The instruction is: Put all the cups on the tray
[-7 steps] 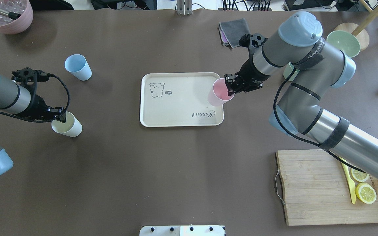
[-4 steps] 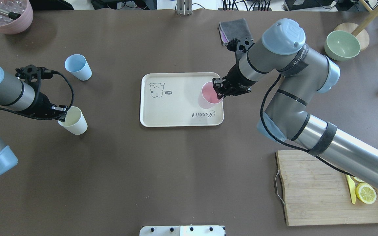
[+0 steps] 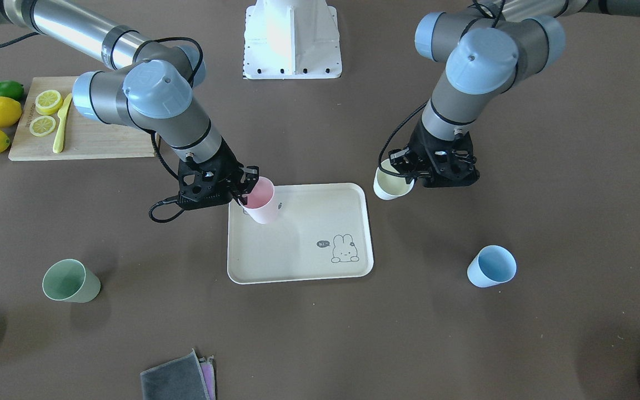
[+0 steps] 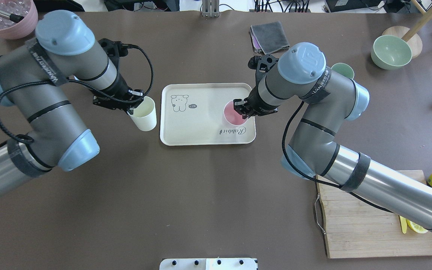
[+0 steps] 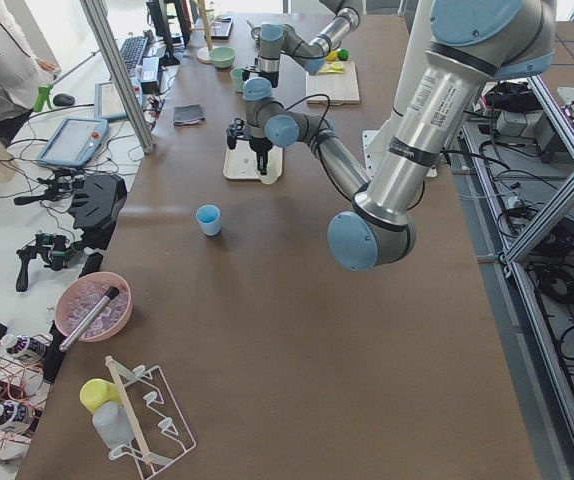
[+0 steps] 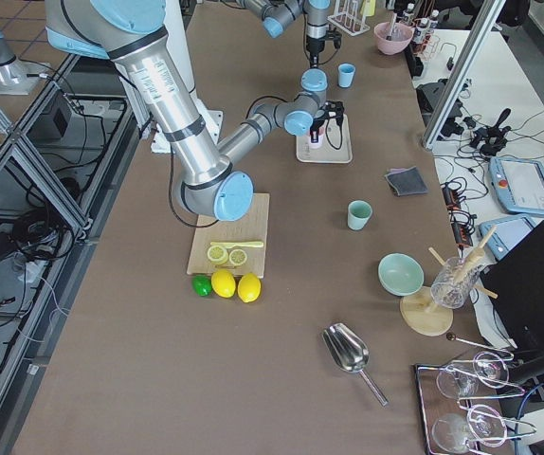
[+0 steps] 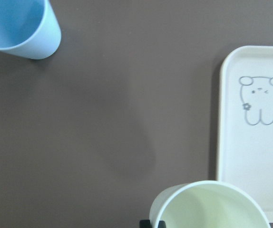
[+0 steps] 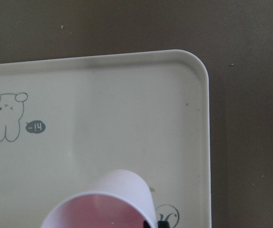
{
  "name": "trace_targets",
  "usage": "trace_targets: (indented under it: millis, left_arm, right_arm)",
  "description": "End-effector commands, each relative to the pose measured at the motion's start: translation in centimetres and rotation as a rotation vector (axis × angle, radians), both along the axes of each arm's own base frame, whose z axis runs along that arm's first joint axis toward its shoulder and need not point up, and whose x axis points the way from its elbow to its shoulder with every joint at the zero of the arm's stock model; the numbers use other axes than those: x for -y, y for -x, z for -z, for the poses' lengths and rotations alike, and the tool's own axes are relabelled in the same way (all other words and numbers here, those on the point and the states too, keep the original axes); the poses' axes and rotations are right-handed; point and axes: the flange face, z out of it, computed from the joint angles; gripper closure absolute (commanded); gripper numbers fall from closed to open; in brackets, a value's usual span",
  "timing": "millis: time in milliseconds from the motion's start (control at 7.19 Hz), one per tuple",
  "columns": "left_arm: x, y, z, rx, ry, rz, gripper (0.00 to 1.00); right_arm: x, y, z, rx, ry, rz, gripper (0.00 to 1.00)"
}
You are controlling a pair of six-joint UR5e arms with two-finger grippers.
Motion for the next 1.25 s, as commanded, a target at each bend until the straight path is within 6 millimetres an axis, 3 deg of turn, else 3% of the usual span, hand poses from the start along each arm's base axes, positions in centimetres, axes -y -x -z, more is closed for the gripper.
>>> trace_targets:
  millis: [0, 139, 278, 417, 557, 696, 835, 974, 1113]
  left_arm:
    - [1.1, -6.8, 1.3, -0.059, 0.018, 0.052, 1.00]
    - [1.9, -9.2, 2.1, -0.060, 0.010, 0.081, 1.00]
    - [2.0, -9.5, 1.9, -0.052, 0.000, 0.088, 0.71]
    - [2.0, -9.4, 1.8, -0.049, -0.004, 0.085, 0.03]
    - [2.2, -8.7, 1.6, -0.047, -0.006, 0.091, 0.02]
    - [3.4, -6.0, 0.9, -0.044, -0.023, 0.102, 0.02]
    - [2.8, -2.8, -0.1, -0.034, -0.065, 0.060, 0.02]
    - [3.1, 1.3, -0.3, -0.023, -0.089, 0.041, 0.02]
    - [4.3, 3.2, -0.8, 0.002, -0.103, 0.014, 0.02]
  right_arm:
    - [0.4, 0.3, 0.8, -0.053, 0.010, -0.014, 0.01]
    - [0.9, -0.3, 0.7, -0.055, -0.009, -0.004, 0.00]
    - [2.1, -1.9, 0.7, -0.052, -0.013, 0.008, 0.00]
    - [4.2, -5.3, 0.4, -0.022, 0.020, 0.013, 0.00]
    - [7.0, -9.9, -1.8, -0.027, -0.006, 0.028, 0.00]
    - [9.6, -14.5, -5.9, -0.071, -0.026, 0.022, 0.00]
    - [12.4, -18.5, -9.2, -0.080, -0.023, 0.044, 0.00]
    - [14.3, -20.3, -11.9, -0.109, 0.001, 0.029, 0.00]
    - [16.4, -22.4, -14.8, -0.143, -0.010, 0.041, 0.00]
